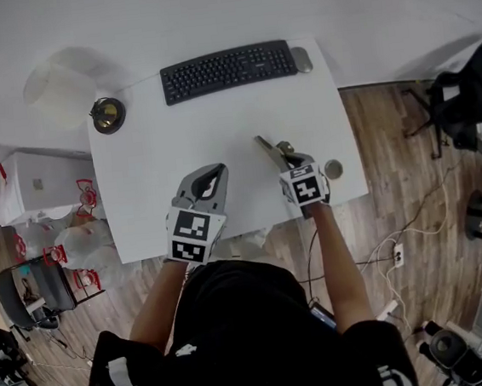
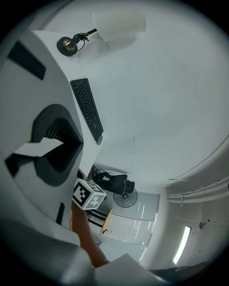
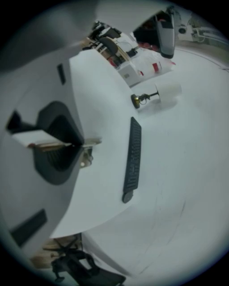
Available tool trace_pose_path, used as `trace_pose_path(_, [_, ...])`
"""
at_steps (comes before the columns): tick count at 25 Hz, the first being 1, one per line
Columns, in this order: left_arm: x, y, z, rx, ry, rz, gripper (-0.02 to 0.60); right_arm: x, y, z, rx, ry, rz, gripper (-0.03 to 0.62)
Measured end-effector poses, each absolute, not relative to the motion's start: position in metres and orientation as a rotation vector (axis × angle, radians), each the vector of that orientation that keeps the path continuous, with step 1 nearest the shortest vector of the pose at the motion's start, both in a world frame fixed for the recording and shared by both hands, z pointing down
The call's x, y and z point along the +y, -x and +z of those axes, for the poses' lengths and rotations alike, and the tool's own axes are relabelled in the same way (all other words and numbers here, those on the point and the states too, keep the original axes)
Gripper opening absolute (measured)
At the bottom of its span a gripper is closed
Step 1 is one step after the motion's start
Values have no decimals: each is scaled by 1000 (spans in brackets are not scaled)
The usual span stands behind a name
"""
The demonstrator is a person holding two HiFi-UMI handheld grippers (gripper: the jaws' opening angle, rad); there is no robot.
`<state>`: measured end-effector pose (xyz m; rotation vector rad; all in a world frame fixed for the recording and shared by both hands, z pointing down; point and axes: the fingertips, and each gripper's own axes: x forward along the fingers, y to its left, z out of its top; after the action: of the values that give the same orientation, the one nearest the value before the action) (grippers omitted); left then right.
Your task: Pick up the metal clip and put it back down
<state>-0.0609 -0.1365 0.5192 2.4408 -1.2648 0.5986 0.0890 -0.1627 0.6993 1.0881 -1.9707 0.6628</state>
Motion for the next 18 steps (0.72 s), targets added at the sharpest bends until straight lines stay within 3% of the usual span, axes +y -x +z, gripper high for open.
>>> trace_pose_path(18, [-130,49,522,-1251,-2438,607,21,-177,-107,712,-1963,-1065,706,46])
